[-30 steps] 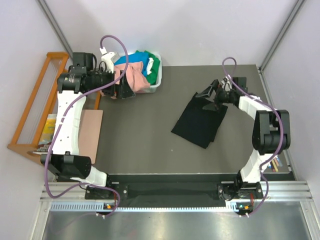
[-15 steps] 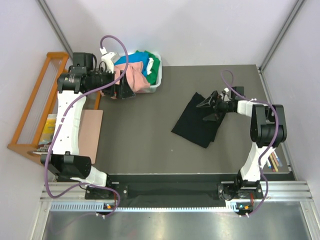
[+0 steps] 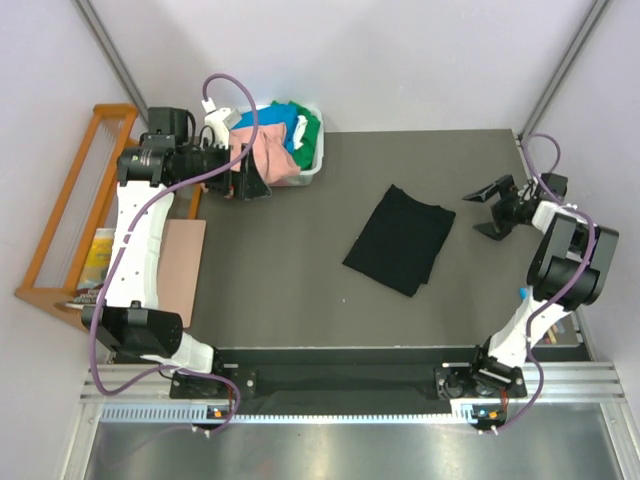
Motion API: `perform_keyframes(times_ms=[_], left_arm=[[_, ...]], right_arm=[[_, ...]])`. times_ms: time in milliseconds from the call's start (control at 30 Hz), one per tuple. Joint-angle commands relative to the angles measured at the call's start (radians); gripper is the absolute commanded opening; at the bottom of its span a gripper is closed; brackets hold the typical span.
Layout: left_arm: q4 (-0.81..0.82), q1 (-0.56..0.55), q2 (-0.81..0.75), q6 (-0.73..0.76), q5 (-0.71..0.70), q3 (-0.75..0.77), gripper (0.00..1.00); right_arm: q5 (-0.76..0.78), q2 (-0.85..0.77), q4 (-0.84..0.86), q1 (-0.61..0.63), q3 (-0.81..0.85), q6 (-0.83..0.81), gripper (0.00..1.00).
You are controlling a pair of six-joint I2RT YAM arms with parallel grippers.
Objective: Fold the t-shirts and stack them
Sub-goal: Fold the tshirt, then neatly place the folded tshirt to the corner
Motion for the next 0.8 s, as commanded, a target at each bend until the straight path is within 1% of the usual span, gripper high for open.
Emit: perform_keyframes(times_ms=[0, 267, 300, 400, 533, 633, 667, 733, 767], left_arm=[[-0.016, 0.005, -0.047, 0.020, 0.015, -0.011, 0.99], [-0.017, 0.004, -0.046, 0.018, 0.031, -0.018, 0.99], [-0.019, 0.005, -0.044, 0.015, 0.034, -0.018, 0.99], [-0.025, 0.005, -0.038, 0.018, 0.031, -0.012, 0.99], [-0.028, 0.005, -0.032, 0.025, 0.017, -0.006, 0.99], [-0.025, 0.004, -0.024, 0.021, 0.018, -0.004, 0.99], [-0.022, 0.005, -0.024, 0.017, 0.020, -0.006, 0.99], [-0.011, 0.004, -0.023, 0.011, 0.022, -0.006, 0.99], [-0.007, 0.005, -0.020, 0.003, 0.025, -0.004, 0.99]], right_arm=[[0.061, 0.046, -0.007, -0.006, 0.055, -0.035, 1.00], [0.003, 0.197, 0.046, 0.005, 0.145, -0.003, 1.00], [-0.008, 0.231, 0.075, 0.007, 0.151, 0.003, 1.00], [-0.067, 0.300, 0.128, 0.020, 0.174, 0.027, 1.00], [-0.117, 0.371, 0.132, 0.056, 0.199, 0.022, 1.00], [-0.140, 0.383, 0.161, 0.088, 0.156, 0.037, 1.00], [-0.138, 0.377, 0.162, 0.097, 0.119, 0.027, 1.00], [-0.128, 0.340, 0.170, 0.132, 0.078, 0.017, 1.00], [-0.123, 0.325, 0.184, 0.141, 0.032, 0.014, 1.00]])
